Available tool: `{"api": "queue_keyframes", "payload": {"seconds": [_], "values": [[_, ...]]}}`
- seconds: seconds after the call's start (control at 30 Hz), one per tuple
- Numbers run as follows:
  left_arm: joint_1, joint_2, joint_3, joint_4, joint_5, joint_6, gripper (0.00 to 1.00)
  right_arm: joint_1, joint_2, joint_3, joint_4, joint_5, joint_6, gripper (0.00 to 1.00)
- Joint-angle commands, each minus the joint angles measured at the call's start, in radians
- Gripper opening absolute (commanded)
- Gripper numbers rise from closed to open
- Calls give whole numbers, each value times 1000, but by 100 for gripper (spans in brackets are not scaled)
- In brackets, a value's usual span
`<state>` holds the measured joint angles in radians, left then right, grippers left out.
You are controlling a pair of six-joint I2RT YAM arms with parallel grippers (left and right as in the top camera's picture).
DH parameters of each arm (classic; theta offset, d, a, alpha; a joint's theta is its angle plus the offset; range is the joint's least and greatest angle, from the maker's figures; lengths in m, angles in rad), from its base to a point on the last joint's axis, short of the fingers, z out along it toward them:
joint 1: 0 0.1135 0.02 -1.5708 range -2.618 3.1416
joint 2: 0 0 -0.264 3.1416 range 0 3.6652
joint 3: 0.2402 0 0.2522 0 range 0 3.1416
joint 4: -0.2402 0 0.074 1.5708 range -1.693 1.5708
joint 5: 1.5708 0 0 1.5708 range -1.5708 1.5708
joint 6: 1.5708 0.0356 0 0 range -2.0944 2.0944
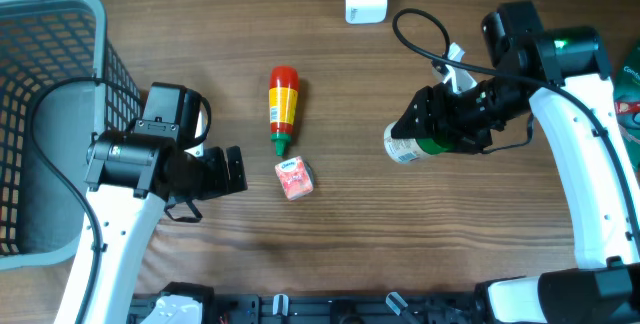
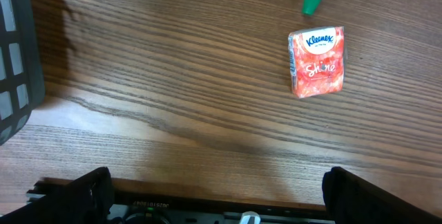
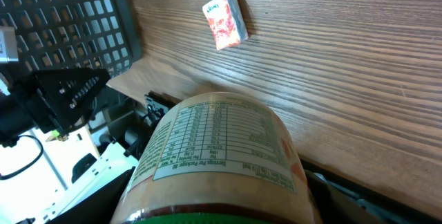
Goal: Scan the item barcode
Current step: 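Lift the jar and hold it in front of the scanner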
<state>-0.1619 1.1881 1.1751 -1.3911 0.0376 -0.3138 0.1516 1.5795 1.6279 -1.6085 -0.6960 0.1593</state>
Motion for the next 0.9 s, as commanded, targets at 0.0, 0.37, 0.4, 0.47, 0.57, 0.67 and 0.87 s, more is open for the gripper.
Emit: {"api": "queue_keyframes", "payload": {"seconds": [0.0,0.37,0.4,0.47,0.57,0.67,0.87], "values": [[-5,-5,-3,0,-13,-12,100,1,-34,15,0,-37,-5,65],[-5,-5,-3,0,-13,-12,100,1,-41,15,203,101,42,61],[-5,-5,-3,0,-13,-12,100,1,-41,15,238,134,59,61],[-5,-5,-3,0,-13,-12,100,1,-41,15,315,239,111,60],[-5,-5,-3,0,-13,-12,100,2,-40,14,455,352,139,60],[-5,-5,-3,0,-13,-12,100,2,-22,13,619,398,139,60],[-5,-5,-3,0,-13,-12,100,22,115,-2,953,411,64,61]]}}
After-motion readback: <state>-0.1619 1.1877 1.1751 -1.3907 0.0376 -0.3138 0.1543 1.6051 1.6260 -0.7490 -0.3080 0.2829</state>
